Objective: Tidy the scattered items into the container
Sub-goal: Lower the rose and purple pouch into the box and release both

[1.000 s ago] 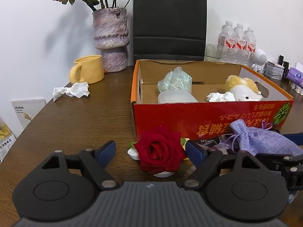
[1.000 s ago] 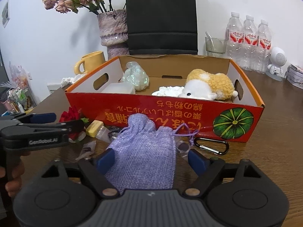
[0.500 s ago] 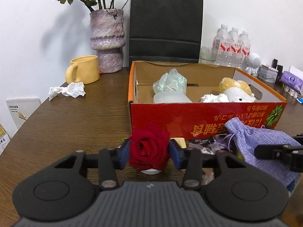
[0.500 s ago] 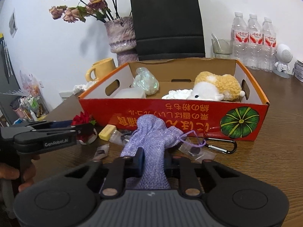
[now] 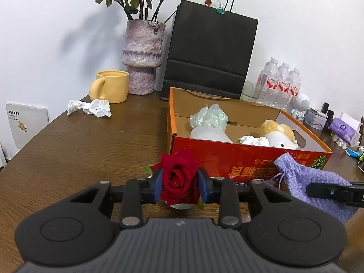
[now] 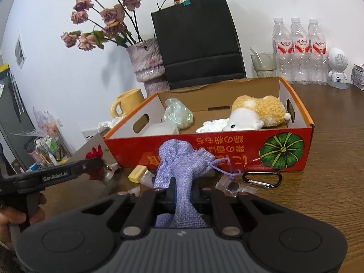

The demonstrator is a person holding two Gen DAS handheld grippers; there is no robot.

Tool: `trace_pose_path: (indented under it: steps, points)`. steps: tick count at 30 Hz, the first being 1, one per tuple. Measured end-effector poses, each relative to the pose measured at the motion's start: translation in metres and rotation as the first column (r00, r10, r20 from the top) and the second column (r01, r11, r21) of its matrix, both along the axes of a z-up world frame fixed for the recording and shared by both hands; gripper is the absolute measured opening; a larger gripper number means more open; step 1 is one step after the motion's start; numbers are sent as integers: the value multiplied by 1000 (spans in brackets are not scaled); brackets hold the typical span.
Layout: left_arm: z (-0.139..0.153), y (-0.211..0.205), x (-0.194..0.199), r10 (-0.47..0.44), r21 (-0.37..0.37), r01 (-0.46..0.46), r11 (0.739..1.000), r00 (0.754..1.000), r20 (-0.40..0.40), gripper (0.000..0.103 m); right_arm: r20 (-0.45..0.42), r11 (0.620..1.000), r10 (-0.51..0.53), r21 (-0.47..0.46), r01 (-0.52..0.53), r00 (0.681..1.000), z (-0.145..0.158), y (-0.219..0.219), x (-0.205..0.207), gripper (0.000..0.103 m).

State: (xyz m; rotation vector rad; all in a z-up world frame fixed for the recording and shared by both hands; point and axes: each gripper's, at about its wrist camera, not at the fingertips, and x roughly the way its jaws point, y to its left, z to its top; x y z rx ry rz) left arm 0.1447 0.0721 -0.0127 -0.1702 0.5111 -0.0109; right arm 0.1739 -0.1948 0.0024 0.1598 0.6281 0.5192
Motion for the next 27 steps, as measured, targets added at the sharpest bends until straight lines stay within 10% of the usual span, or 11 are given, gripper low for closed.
trace_pose_path:
  steps: [15, 27]
  points:
    - [32, -20, -19, -64, -94, 71, 993, 995, 80, 32, 152, 998, -43, 40, 38, 987, 45, -16, -15, 8]
    - [83, -51, 64, -59, -67, 71, 995, 985, 163, 32, 270, 996, -86, 27, 82, 959, 97, -4, 55, 8]
